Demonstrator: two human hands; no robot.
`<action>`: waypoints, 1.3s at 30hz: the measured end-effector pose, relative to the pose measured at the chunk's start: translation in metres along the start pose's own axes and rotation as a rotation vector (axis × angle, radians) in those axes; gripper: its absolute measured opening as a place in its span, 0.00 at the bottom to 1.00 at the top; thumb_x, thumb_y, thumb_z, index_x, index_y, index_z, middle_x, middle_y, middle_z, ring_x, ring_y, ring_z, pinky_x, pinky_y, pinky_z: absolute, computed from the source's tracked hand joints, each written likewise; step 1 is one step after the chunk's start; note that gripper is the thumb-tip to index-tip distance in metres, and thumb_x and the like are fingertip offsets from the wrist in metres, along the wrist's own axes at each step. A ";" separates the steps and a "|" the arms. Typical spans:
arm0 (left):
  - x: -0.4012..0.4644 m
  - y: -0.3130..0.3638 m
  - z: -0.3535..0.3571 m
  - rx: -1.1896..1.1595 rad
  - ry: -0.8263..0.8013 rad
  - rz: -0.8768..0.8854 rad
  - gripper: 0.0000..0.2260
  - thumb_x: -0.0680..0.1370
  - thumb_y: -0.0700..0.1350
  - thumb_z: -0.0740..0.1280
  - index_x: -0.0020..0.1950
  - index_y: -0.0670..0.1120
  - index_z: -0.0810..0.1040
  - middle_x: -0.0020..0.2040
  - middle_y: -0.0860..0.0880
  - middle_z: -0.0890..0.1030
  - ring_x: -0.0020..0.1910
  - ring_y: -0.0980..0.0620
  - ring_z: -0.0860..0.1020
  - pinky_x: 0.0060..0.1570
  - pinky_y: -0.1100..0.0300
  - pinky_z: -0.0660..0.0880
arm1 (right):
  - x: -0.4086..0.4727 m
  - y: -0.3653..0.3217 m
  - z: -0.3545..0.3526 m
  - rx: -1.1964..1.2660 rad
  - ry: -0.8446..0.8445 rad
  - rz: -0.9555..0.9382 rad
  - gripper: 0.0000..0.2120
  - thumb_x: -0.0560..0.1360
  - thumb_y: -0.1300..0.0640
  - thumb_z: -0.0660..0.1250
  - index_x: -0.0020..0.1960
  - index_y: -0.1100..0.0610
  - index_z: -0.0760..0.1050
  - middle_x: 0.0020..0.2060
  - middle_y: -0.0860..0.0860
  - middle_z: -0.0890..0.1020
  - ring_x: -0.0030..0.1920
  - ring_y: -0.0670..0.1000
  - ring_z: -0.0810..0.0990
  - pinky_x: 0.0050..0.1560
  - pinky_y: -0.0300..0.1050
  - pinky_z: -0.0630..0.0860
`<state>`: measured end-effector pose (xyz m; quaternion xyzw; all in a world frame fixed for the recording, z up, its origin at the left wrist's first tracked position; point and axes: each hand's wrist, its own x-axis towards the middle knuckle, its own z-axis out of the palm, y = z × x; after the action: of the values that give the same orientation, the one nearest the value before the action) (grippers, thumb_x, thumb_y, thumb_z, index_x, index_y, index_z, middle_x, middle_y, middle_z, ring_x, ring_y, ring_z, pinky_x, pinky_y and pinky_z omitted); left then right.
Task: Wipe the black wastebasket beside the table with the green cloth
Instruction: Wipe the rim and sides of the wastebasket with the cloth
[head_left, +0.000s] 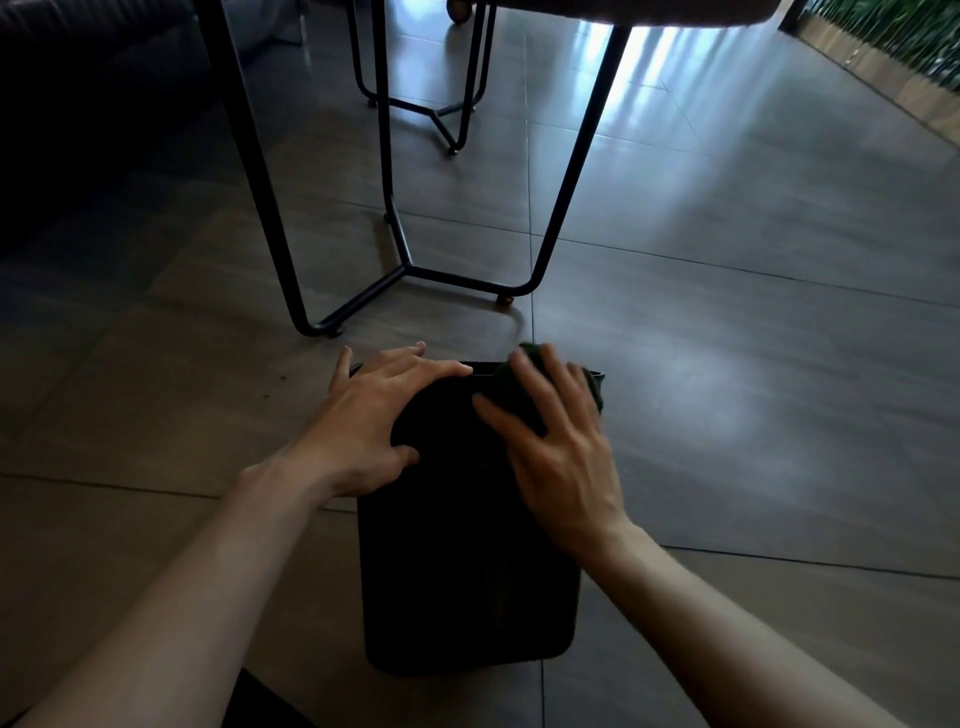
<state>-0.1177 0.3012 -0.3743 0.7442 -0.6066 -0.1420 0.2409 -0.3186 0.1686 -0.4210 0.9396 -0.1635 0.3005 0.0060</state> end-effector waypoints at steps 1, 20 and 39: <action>0.000 0.000 0.000 0.001 -0.002 -0.005 0.44 0.67 0.40 0.77 0.73 0.69 0.61 0.75 0.61 0.67 0.78 0.63 0.52 0.76 0.36 0.38 | -0.010 -0.004 0.007 0.000 -0.023 -0.062 0.17 0.85 0.47 0.62 0.73 0.48 0.74 0.80 0.59 0.64 0.82 0.66 0.56 0.79 0.70 0.57; 0.000 -0.001 -0.001 -0.008 -0.010 0.005 0.45 0.66 0.40 0.78 0.74 0.69 0.61 0.72 0.67 0.66 0.79 0.64 0.51 0.76 0.35 0.39 | -0.027 -0.009 0.008 0.042 -0.017 -0.085 0.15 0.82 0.55 0.69 0.68 0.53 0.79 0.79 0.59 0.67 0.81 0.65 0.58 0.79 0.67 0.58; -0.005 0.004 -0.001 0.004 -0.005 0.015 0.45 0.67 0.41 0.78 0.74 0.69 0.60 0.75 0.63 0.67 0.79 0.64 0.50 0.76 0.36 0.38 | -0.079 -0.015 0.011 0.055 -0.147 -0.379 0.08 0.85 0.57 0.65 0.62 0.54 0.80 0.78 0.59 0.68 0.81 0.65 0.59 0.79 0.66 0.59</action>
<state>-0.1213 0.3054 -0.3714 0.7398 -0.6130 -0.1409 0.2389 -0.3682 0.2054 -0.4729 0.9728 0.0243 0.2288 0.0249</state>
